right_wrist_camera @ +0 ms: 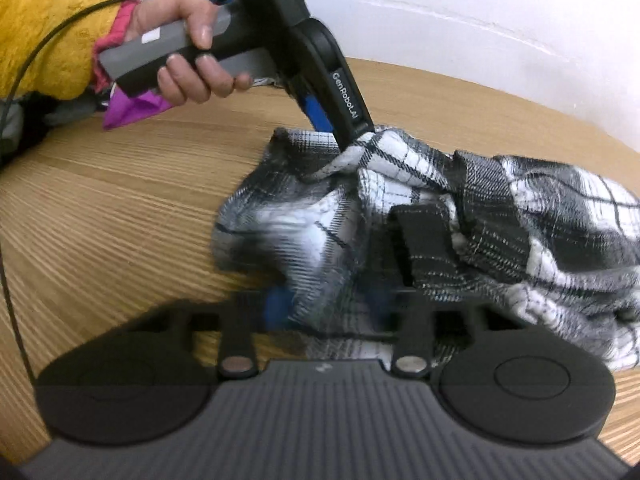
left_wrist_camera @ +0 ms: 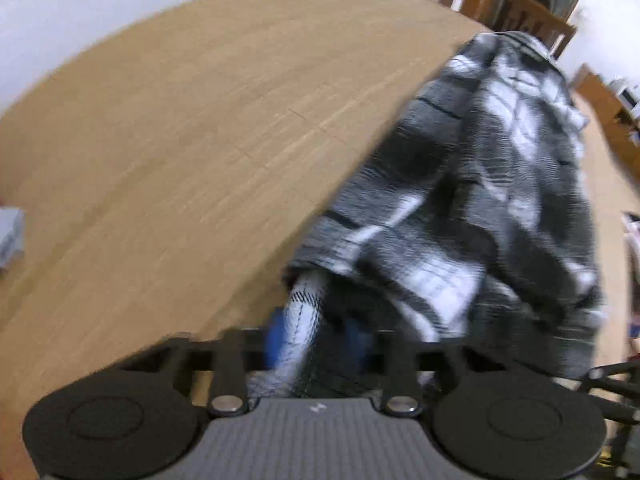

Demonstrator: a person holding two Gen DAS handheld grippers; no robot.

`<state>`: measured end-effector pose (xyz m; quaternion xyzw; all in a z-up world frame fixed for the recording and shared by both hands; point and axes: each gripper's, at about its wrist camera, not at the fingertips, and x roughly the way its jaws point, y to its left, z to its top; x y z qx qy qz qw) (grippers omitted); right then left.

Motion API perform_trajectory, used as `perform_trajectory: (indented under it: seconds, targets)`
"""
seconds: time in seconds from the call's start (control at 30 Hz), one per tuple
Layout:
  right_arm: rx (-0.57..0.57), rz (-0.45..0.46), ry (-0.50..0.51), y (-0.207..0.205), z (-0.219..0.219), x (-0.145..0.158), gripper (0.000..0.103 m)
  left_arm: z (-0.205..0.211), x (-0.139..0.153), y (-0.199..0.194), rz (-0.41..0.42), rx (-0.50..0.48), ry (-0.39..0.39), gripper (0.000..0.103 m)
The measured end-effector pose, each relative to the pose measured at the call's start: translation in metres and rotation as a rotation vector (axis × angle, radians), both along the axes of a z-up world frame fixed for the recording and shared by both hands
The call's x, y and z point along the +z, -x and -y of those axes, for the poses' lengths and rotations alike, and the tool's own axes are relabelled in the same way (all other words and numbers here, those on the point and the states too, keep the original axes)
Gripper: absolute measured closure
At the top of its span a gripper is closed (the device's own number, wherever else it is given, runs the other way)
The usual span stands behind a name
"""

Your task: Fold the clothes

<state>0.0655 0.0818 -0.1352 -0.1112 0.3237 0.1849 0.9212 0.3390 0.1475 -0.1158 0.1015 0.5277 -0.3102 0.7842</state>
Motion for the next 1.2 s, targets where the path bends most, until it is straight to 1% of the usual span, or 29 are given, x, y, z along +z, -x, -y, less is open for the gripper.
perform_trajectory:
  seconds: [0.1, 0.17, 0.27, 0.3, 0.33, 0.37, 0.4, 0.43, 0.47, 0.5, 0.53, 0.57, 0.6, 0.63, 0.67, 0.73, 0.83, 0.97, 1.1, 1.2]
  targets:
    - [-0.001, -0.043, -0.057, -0.004, 0.007, 0.008, 0.09, -0.012, 0.001, 0.009, -0.056, 0.031, 0.072, 0.095]
    - [0.014, -0.068, -0.125, -0.005, 0.014, 0.019, 0.09, -0.025, 0.002, 0.011, -0.095, 0.072, 0.138, 0.096]
    - [0.055, -0.118, -0.258, -0.006, 0.024, 0.036, 0.091, -0.042, 0.01, 0.012, -0.15, 0.134, 0.23, 0.096]
    - [0.068, -0.135, -0.304, -0.007, 0.027, 0.041, 0.093, -0.044, 0.014, 0.013, -0.155, 0.142, 0.235, 0.095]
    - [0.076, -0.151, -0.353, -0.007, 0.03, 0.047, 0.097, -0.044, 0.016, 0.012, -0.149, 0.144, 0.217, 0.095]
    - [0.069, -0.156, -0.381, -0.006, 0.032, 0.052, 0.097, -0.043, 0.018, 0.012, -0.139, 0.144, 0.19, 0.093]
    - [0.067, -0.146, -0.367, -0.005, 0.033, 0.052, 0.097, -0.042, 0.019, 0.011, -0.129, 0.143, 0.163, 0.089]
    - [0.067, -0.133, -0.343, -0.003, 0.033, 0.051, 0.095, -0.041, 0.019, 0.011, -0.133, 0.147, 0.137, 0.088]
    - [0.068, -0.12, -0.318, -0.001, 0.034, 0.049, 0.094, -0.038, 0.019, 0.009, -0.137, 0.146, 0.105, 0.082]
    - [0.068, -0.108, -0.294, 0.0, 0.034, 0.048, 0.093, -0.035, 0.021, 0.01, -0.121, 0.138, 0.067, 0.071]
    - [0.081, -0.102, -0.253, 0.004, 0.033, 0.047, 0.088, -0.032, 0.024, 0.011, -0.096, 0.125, 0.037, 0.063]
    - [0.099, -0.098, -0.21, 0.006, 0.03, 0.047, 0.074, -0.028, 0.027, 0.013, -0.07, 0.105, 0.011, 0.047]
    - [0.125, -0.094, -0.162, 0.01, 0.027, 0.048, 0.065, -0.023, 0.03, 0.016, -0.045, 0.082, -0.012, 0.039]
    - [0.147, -0.089, -0.127, 0.013, 0.025, 0.049, 0.054, -0.019, 0.032, 0.017, -0.026, 0.058, -0.028, 0.038]
    - [0.155, -0.09, -0.122, 0.016, 0.025, 0.048, 0.049, -0.015, 0.034, 0.019, -0.011, 0.037, -0.039, 0.038]
    - [0.163, -0.096, -0.127, 0.021, 0.024, 0.045, 0.049, -0.009, 0.037, 0.02, 0.011, 0.015, -0.051, 0.035]
    - [0.139, -0.123, -0.137, 0.018, 0.022, 0.037, 0.049, -0.001, 0.034, 0.02, 0.033, -0.001, -0.078, 0.034]
    - [0.091, -0.1, -0.069, 0.019, 0.016, 0.029, 0.049, 0.003, 0.026, 0.025, 0.049, -0.025, -0.13, 0.034]
    - [0.054, -0.111, -0.028, 0.018, 0.013, 0.023, 0.049, 0.004, 0.017, 0.031, 0.091, -0.024, -0.205, 0.034]
    - [0.056, -0.109, 0.005, 0.017, 0.009, 0.018, 0.049, 0.006, 0.015, 0.034, 0.119, -0.013, -0.226, 0.033]
